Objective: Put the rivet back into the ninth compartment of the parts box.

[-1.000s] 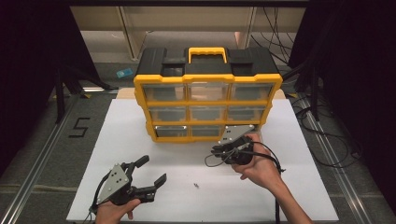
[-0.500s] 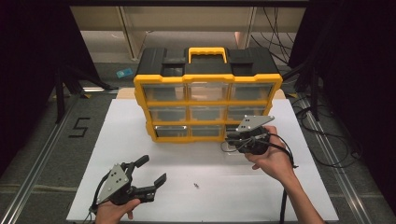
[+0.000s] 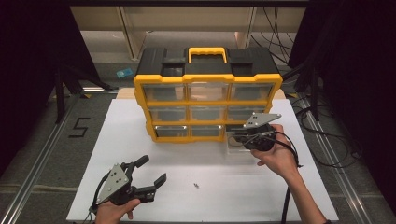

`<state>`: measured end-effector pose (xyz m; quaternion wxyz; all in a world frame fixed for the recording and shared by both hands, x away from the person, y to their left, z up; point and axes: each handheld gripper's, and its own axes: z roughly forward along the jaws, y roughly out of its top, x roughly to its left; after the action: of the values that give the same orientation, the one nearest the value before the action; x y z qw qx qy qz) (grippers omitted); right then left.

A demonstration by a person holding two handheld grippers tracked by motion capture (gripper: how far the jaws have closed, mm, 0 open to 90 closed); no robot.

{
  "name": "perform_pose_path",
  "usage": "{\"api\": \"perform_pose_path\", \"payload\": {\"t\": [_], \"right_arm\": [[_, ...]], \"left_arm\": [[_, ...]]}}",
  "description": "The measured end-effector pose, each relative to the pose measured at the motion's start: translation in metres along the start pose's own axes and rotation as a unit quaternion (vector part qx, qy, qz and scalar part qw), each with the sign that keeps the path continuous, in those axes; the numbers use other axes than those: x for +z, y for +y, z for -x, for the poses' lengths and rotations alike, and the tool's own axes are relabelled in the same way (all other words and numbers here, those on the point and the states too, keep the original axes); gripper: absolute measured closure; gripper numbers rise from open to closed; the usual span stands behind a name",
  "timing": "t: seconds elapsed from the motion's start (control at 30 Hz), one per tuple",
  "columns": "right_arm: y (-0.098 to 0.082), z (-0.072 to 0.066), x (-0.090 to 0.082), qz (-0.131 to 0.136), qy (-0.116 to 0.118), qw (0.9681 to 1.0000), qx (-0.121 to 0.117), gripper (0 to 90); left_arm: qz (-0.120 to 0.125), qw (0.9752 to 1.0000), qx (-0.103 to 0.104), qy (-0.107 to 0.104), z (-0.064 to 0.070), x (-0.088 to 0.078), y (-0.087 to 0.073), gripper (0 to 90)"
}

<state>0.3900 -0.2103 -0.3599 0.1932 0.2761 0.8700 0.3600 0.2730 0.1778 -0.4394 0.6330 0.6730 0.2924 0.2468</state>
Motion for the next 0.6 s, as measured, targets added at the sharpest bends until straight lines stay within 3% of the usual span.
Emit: {"api": "perform_pose_path", "payload": {"t": [0.47, 0.53, 0.6], "right_arm": [[-0.01, 0.009, 0.008, -0.009, -0.008, 0.9998, 0.014, 82.2], [-0.013, 0.011, 0.01, -0.012, -0.011, 0.9997, 0.018, 76.5], [-0.013, 0.012, 0.012, -0.013, -0.015, 0.9995, 0.026, 62.8]], "left_arm": [[0.001, 1.0, 0.001, 0.0, -0.001, 0.0, 0.0, 16.0], [0.0, 1.0, -0.004, 0.0, 0.001, 0.0, 0.0, 16.0], [0.001, 1.0, -0.005, 0.0, 0.001, 0.0, 0.001, 16.0]]}}
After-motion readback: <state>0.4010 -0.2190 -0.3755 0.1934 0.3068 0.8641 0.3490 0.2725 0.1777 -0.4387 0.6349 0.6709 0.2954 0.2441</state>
